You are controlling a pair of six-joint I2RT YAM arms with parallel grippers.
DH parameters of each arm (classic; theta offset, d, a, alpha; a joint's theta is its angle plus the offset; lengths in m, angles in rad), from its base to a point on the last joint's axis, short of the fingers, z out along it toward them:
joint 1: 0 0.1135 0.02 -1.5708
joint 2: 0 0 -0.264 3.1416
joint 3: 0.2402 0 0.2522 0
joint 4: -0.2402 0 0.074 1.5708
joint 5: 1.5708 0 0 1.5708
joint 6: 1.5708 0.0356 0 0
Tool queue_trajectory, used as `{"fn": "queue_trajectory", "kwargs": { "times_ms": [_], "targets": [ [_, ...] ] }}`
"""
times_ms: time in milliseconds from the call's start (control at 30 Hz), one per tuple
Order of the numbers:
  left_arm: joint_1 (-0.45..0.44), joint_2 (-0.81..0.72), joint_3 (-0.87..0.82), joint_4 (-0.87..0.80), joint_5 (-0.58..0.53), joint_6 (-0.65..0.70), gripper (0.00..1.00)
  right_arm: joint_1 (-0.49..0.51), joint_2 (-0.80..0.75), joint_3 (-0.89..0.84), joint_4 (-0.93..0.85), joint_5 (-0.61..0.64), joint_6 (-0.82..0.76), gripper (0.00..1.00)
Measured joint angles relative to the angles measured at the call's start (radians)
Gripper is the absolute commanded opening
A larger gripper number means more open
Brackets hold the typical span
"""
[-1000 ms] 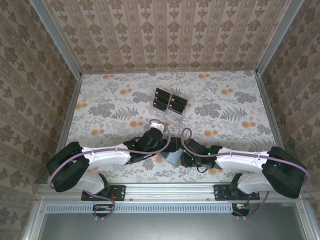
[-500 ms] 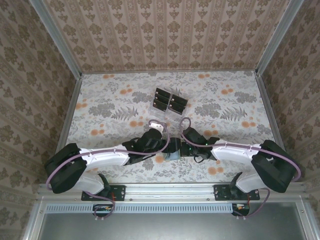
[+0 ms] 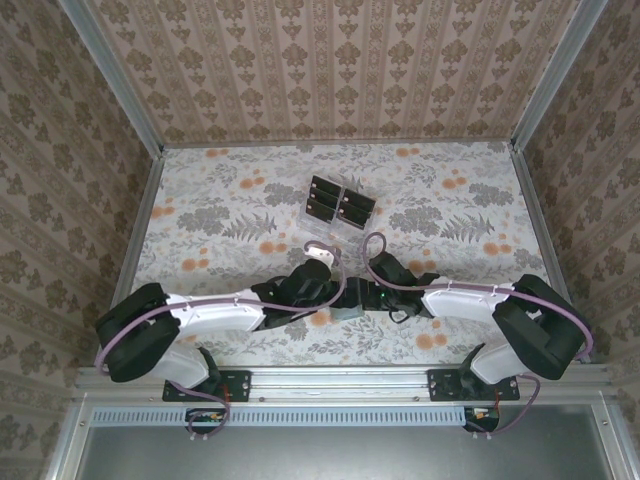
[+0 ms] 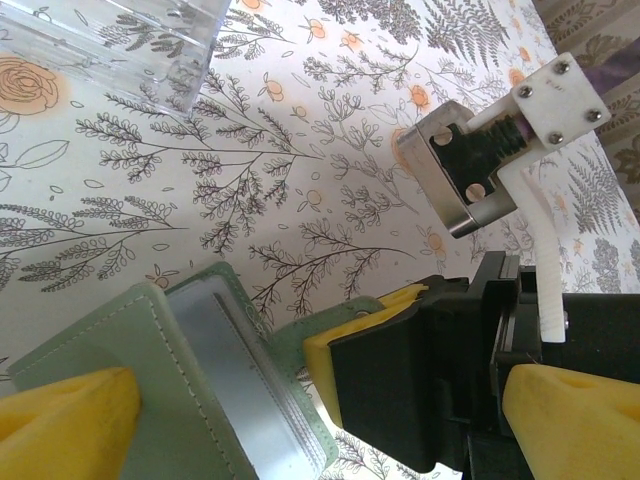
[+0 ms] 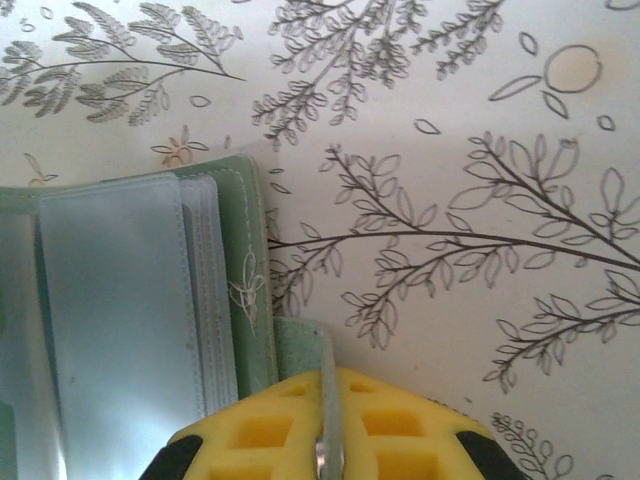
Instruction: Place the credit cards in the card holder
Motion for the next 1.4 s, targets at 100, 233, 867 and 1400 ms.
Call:
{"fn": "queue_trajectory", "kwargs": {
  "times_ms": [100,233,867,1400],
  "targets": [
    [-0.005,0.019,0.007,0.014,-0.004,-0.006,1.0,-0.011,0.0,-0.003,0.0,-0.007,0.0,0.13],
    [-0.006,0.056,0.014,0.062,-0.001,-0.019,1.0,-0.036,-0.043,-0.024,-0.016,-0.005,0.003,0.3],
    [-0.025,0.223,0.02,0.179,-0.008,-0.066,1.0,-0.097,-0.571,-0.135,-0.183,-0.044,0.039,0.08],
    [-0.007,0.151,0.02,0.113,-0.003,-0.066,1.0,-0.075,-0.51,-0.169,-0.068,-0.122,0.102,0.0]
  ]
}}
